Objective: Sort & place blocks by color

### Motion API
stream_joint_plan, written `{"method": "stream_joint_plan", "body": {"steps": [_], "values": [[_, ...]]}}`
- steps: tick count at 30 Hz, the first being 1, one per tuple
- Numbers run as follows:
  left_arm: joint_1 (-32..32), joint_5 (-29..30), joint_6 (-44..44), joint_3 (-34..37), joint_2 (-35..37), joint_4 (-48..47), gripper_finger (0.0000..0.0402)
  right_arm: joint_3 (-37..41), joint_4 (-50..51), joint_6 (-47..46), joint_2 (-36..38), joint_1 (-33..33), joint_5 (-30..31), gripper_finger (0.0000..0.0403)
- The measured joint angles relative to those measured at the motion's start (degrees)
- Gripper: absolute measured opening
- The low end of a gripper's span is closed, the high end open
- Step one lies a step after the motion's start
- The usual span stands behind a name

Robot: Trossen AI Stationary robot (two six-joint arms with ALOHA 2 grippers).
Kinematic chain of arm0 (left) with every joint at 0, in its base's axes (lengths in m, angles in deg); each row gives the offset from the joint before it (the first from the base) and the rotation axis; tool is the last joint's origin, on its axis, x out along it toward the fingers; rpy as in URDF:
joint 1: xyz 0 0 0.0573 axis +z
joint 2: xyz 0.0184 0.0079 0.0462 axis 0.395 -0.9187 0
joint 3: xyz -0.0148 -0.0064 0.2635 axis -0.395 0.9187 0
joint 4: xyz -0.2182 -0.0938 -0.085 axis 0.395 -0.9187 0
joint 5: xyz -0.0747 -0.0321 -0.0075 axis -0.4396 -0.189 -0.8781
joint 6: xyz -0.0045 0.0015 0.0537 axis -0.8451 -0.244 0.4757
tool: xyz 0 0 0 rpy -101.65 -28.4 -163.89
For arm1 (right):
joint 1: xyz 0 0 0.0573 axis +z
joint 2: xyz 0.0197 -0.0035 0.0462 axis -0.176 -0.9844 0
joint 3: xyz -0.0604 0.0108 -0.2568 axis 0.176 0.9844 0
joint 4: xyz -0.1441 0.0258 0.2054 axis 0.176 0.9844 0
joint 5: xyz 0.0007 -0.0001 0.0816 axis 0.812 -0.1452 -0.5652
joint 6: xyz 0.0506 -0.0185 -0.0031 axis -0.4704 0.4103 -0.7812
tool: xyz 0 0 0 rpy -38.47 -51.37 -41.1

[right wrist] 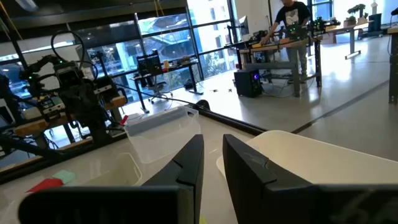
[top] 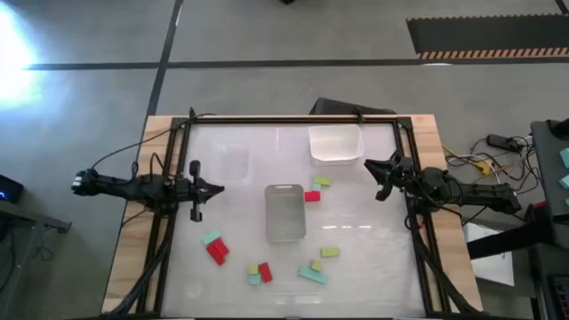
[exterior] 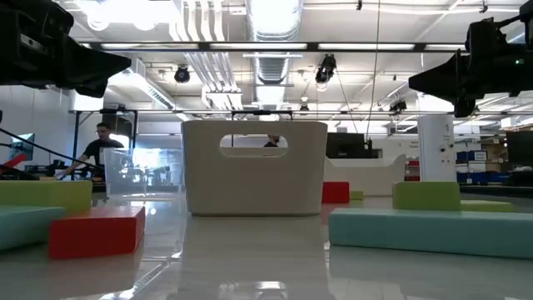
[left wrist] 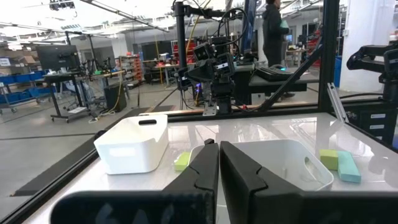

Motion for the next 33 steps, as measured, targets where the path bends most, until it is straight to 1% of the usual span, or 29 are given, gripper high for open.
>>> {"method": "stream_joint_plan", "body": {"steps": [24, 29, 33], "values": [[0.0, 0.0, 0.0, 0.0, 0.0, 0.0, 0.0, 0.0, 0.0, 0.0, 0.0, 0.0, 0.0, 0.0052], [0.0, 0.4, 7.3, 0.0, 0.0, 0.0, 0.0, 0.0, 0.0, 0.0, 0.0, 0.0, 0.0, 0.0052], [0.0, 0.4, 7.5, 0.0, 0.0, 0.1, 0.0, 0.0, 0.0, 0.0, 0.0, 0.0, 0.0, 0.0052]]}}
